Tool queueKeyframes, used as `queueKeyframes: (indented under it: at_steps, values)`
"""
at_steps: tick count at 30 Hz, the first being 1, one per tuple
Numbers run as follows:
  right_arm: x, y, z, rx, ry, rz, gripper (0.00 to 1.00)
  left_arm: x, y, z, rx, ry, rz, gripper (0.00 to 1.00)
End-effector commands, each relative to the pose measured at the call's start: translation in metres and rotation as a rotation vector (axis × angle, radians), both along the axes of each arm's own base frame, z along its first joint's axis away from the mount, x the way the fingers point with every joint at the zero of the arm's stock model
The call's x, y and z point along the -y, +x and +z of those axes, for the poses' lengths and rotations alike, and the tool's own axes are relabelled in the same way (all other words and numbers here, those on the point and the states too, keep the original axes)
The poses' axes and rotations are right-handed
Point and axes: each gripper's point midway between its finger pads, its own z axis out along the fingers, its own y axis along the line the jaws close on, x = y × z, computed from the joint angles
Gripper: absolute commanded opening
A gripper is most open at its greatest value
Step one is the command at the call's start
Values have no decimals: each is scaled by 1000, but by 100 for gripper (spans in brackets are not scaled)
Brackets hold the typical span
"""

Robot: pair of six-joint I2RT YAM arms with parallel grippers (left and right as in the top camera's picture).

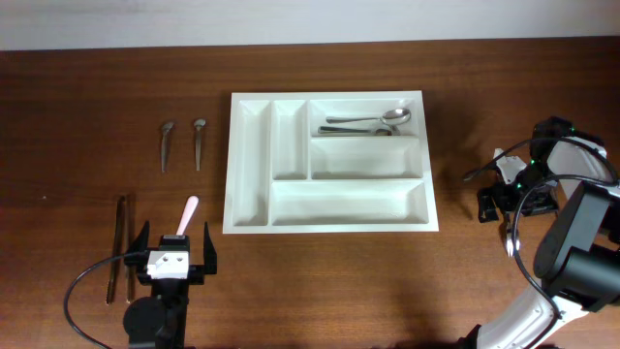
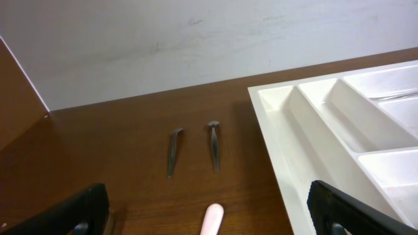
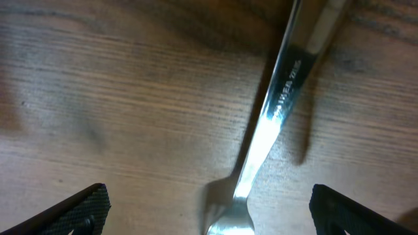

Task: Pack container
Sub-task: 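Move the right gripper back toward the forks on the right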

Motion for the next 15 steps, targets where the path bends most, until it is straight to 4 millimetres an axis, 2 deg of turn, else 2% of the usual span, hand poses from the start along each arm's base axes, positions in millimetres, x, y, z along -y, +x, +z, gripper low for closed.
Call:
queueKeyframes:
  at_steps: [1, 8, 12, 15]
  values:
    - [-2, 0, -8, -5, 18, -13, 99, 1, 0, -1, 5, -10, -5, 99]
    - [6, 18, -10, 68, -14, -13, 99, 1, 0, -1, 5, -10, -5, 99]
    - [7, 20, -10, 73, -17, -14, 99, 1, 0, -1, 5, -10, -5, 99]
    - [11, 19, -11, 70, -38, -79, 99, 1, 0, -1, 5, -10, -5, 99]
